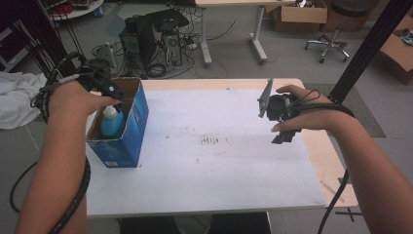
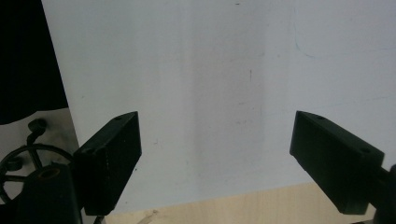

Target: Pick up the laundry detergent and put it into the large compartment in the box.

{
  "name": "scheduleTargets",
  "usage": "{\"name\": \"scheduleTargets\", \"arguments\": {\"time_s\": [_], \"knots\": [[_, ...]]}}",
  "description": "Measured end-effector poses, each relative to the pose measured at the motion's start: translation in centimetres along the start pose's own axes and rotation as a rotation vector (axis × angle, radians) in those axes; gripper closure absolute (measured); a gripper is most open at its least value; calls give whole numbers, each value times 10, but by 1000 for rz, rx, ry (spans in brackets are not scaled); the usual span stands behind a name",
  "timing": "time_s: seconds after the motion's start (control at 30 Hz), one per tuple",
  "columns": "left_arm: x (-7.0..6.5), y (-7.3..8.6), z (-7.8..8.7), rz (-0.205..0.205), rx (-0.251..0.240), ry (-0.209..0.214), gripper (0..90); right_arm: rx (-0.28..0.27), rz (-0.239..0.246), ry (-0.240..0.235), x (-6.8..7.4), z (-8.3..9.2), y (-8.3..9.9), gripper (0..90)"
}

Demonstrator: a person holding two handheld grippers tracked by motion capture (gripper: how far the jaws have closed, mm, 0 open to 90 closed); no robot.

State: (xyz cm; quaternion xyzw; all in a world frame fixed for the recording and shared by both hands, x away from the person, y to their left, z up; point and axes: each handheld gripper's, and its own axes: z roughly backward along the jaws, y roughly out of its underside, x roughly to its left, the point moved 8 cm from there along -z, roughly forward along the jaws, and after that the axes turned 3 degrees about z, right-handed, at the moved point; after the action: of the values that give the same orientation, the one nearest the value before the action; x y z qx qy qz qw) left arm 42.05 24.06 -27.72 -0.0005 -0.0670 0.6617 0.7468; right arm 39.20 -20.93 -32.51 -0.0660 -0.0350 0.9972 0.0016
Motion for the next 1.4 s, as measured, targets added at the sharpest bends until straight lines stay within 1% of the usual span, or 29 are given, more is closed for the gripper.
{"name": "scheduleTargets", "arguments": {"time_s": [0.13,0.43,0.57,0.7,0.77,0.8,0.93,1.0,1.13,1.17,1.3,1.4], "knots": [[-4,-1,4,-15,-11,-6,59,-3,-1,1,0,1,0,165],[-17,-4,12,-52,-19,-19,1,-3,-2,4,2,1,1,165],[-28,-6,17,-90,-41,-17,1,-6,-2,4,3,1,1,165],[-42,-8,23,-147,-53,-12,1,-3,-7,5,3,2,3,165],[-50,-9,27,-192,-64,-12,1,-1,-5,5,3,3,3,165],[-53,-9,28,-205,-63,-9,1,-1,-7,5,3,3,4,165],[-70,-10,34,-292,-75,1,1,1,-9,5,3,4,4,165],[-79,-10,37,-348,-90,3,1,5,-10,4,3,3,4,165],[-99,-6,42,-467,-107,32,1,4,-10,-1,3,2,5,165],[-103,-5,42,-488,-107,38,1,6,-11,-2,3,2,5,165],[-125,2,43,-641,-122,57,1,7,-10,-4,3,2,5,166],[-140,11,41,-758,-113,53,1,8,-9,-4,3,2,6,165]]}}
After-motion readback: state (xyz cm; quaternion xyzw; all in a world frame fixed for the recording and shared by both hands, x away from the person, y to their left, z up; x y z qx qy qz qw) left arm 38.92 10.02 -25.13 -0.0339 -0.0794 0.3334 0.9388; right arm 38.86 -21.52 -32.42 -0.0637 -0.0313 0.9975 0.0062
